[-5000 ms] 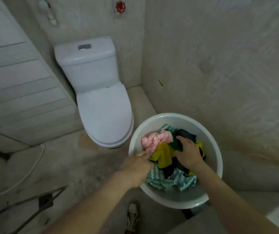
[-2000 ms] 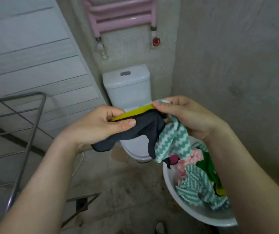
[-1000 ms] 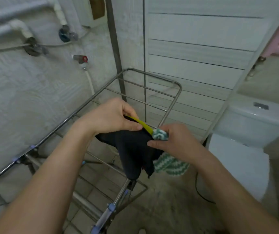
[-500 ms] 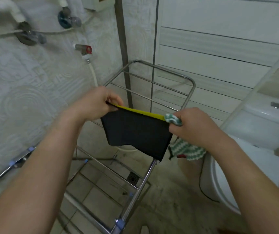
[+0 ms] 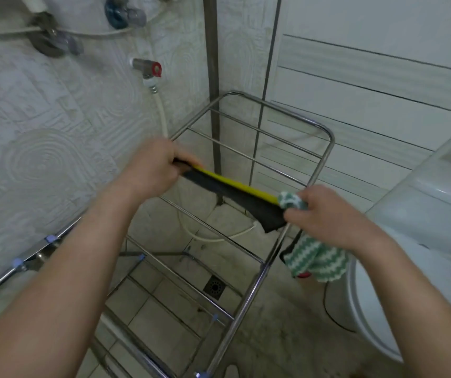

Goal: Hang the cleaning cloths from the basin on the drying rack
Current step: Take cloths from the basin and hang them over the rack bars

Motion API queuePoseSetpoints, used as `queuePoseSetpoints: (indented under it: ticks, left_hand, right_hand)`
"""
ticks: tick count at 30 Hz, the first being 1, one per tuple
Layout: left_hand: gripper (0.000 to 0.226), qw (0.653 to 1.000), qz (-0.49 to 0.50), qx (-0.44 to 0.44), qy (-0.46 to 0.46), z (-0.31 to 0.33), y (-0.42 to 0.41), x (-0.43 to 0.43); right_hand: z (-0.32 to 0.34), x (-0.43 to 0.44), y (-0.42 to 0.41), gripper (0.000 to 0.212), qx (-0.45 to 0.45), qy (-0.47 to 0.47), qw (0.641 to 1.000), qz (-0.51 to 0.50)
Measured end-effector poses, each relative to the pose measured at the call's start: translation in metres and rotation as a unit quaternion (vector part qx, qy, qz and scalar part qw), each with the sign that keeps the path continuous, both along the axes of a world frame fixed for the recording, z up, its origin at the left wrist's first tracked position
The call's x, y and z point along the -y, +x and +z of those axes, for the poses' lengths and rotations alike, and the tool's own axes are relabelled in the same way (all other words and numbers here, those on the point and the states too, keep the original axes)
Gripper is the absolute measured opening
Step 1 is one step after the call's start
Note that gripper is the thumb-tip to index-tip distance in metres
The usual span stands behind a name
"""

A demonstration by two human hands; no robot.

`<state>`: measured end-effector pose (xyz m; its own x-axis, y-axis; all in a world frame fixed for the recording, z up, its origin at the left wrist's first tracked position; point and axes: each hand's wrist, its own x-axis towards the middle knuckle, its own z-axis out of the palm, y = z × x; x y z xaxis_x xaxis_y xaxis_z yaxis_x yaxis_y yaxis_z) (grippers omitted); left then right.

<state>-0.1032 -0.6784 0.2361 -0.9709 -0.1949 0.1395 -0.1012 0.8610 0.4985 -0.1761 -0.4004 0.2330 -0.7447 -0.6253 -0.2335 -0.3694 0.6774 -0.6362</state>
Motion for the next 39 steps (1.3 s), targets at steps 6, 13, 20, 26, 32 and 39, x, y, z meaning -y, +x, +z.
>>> queuePoseSetpoints:
  ticks: [6,13,20,26,32,39]
  left_hand:
    - [0.027,0.983,-0.056,0.170,-0.044,-0.089,0.031,0.007]
    - [0.034,0.953,-0.097,0.232,-0.167,-0.113,0.045,0.005]
    - [0.032,0.911,-0.094,0.301,-0.266,-0.132,0.049,-0.008]
    - [0.032,0.977,-0.045,0.154,-0.140,-0.141,0.045,-0.014]
    - [0.030,0.990,-0.031,0.101,-0.092,-0.149,0.024,-0.023]
    - [0.023,0.994,-0.025,0.079,-0.077,-0.156,0.020,-0.019]
  right_hand:
    - [-0.077,0.008,0.057,0.021,-0.076,0.167,0.978,0.104]
    - [-0.113,0.013,0.090,0.018,-0.089,0.170,0.964,0.184]
    - [-0.134,0.017,0.105,0.025,-0.051,0.132,0.969,0.202]
    - [-0.137,-0.006,0.078,0.026,0.002,0.016,0.998,-0.053]
    - [-0.141,0.000,0.044,0.038,-0.012,0.038,0.993,-0.112]
    - [-0.145,0.008,0.044,0.032,-0.065,0.106,0.991,-0.055]
